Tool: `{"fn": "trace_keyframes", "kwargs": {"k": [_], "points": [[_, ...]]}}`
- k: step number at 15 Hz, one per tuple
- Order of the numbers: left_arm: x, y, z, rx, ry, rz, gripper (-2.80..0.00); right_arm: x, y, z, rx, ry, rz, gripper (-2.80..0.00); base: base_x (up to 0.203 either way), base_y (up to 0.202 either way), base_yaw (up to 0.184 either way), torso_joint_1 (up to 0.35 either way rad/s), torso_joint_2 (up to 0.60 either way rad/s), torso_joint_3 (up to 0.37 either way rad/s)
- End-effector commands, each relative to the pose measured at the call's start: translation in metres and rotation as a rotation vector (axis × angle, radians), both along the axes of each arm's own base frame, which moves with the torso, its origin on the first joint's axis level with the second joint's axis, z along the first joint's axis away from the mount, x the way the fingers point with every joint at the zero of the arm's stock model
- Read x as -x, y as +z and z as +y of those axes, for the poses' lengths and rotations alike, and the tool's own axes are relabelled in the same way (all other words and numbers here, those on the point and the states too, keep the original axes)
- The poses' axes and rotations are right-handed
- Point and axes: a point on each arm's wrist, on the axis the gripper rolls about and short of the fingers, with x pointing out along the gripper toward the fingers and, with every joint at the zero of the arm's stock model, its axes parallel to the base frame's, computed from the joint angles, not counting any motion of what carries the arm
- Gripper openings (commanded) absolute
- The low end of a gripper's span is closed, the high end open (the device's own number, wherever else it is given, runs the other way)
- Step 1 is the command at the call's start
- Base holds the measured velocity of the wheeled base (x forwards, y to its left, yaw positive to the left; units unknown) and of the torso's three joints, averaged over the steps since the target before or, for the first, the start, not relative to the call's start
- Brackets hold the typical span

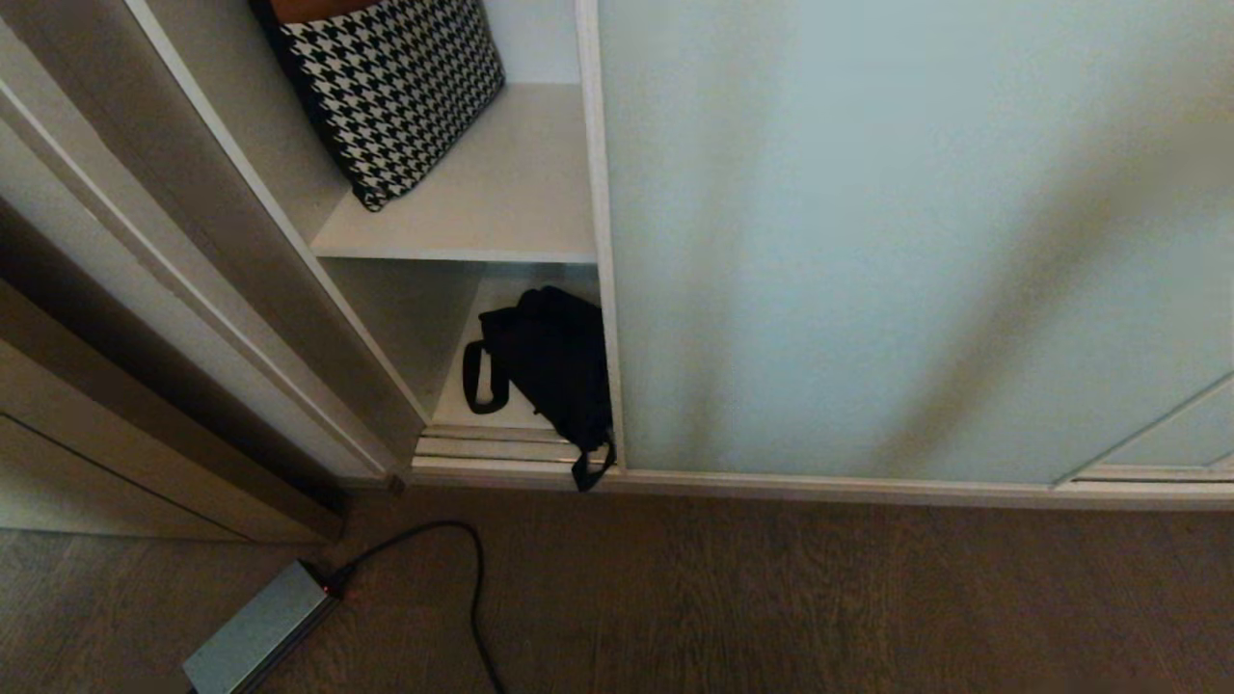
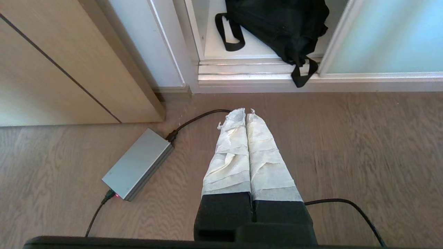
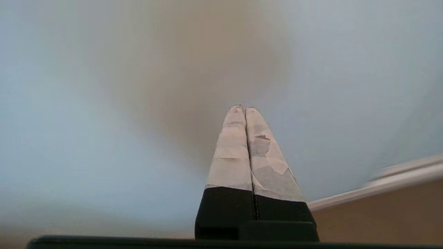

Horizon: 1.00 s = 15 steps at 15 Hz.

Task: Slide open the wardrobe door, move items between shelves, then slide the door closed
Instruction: Close the door

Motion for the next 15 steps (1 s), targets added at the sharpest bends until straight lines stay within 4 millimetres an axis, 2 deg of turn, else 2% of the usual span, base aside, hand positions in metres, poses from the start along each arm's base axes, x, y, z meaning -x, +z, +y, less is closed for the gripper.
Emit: {"fn": "trace_keyframes", "kwargs": {"k": [1, 4, 7, 9, 12, 15], "points": [[0.000, 0.000, 0.000, 0.000, 0.000, 0.002, -2.80, 0.004, 0.001, -0.025, 0.013, -0.135, -0.007, -2.80, 0.000, 0.000, 0.000, 0.000, 0.00, 0.000], [0.000, 0.000, 0.000, 0.000, 0.000, 0.002, -2.80, 0.016, 0.002, -0.064, 0.052, -0.335, -0.006, -2.80, 0.000, 0.000, 0.000, 0.000, 0.00, 0.000], [0.000, 0.000, 0.000, 0.000, 0.000, 0.002, -2.80, 0.015, 0.001, -0.111, 0.042, -0.450, 0.023, -2.80, 0.000, 0.000, 0.000, 0.000, 0.00, 0.000], [0.000, 0.000, 0.000, 0.000, 0.000, 0.002, -2.80, 0.012, 0.007, -0.137, 0.007, -0.423, 0.011, -2.80, 0.000, 0.000, 0.000, 0.000, 0.00, 0.000], [0.000, 0.000, 0.000, 0.000, 0.000, 0.002, -2.80, 0.000, 0.017, -0.167, -0.093, -0.295, -0.035, -2.80, 0.000, 0.000, 0.000, 0.000, 0.00, 0.000], [0.000, 0.000, 0.000, 0.000, 0.000, 0.002, -2.80, -0.019, 0.007, -0.195, -0.187, -0.166, 0.000, -2.80, 0.000, 0.000, 0.000, 0.000, 0.00, 0.000]]}}
